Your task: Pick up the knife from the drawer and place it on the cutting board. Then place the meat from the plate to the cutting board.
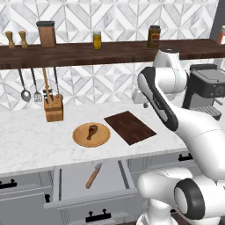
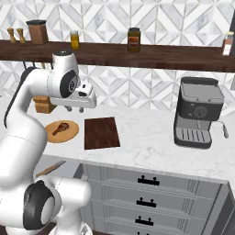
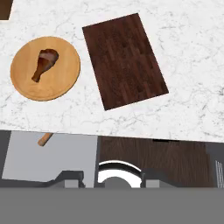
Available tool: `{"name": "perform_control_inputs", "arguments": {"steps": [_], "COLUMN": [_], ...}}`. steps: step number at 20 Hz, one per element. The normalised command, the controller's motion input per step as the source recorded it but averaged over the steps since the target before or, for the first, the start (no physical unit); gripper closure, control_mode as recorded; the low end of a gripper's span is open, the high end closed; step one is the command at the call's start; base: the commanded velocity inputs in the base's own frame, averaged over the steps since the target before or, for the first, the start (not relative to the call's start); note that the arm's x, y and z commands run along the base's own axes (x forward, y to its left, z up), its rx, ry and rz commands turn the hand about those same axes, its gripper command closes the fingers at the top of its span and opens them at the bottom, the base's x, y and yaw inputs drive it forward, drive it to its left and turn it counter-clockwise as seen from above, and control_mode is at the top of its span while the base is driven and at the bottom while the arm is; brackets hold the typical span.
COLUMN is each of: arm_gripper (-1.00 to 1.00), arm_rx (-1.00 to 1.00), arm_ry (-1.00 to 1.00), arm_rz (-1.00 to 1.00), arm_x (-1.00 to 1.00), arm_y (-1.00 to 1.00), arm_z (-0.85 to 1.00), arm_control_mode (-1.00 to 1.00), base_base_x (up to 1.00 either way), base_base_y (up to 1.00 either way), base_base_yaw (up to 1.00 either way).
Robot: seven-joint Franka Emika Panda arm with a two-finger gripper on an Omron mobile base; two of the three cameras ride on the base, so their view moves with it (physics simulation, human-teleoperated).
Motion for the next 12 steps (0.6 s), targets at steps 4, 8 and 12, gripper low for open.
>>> {"name": "perform_control_inputs", "arguments": {"steps": [4, 8, 12], "arm_gripper": [-1.00, -1.00, -1.00], "arm_rx": [0.00, 0.00, 0.00], "arm_ry": [0.00, 0.00, 0.00], "arm_rz": [0.00, 0.00, 0.00], "arm_x": [-0.21, -0.55, -0.51], "arm_y": [0.00, 0.00, 0.00], "arm_z": [-0.06, -0.39, -0.57], "arm_control_mode": [-1.00, -1.00, -1.00], "base_base_x": [0.00, 0.00, 0.00], "base_base_y": [0.00, 0.00, 0.00], "base_base_yaw": [0.00, 0.00, 0.00]}}
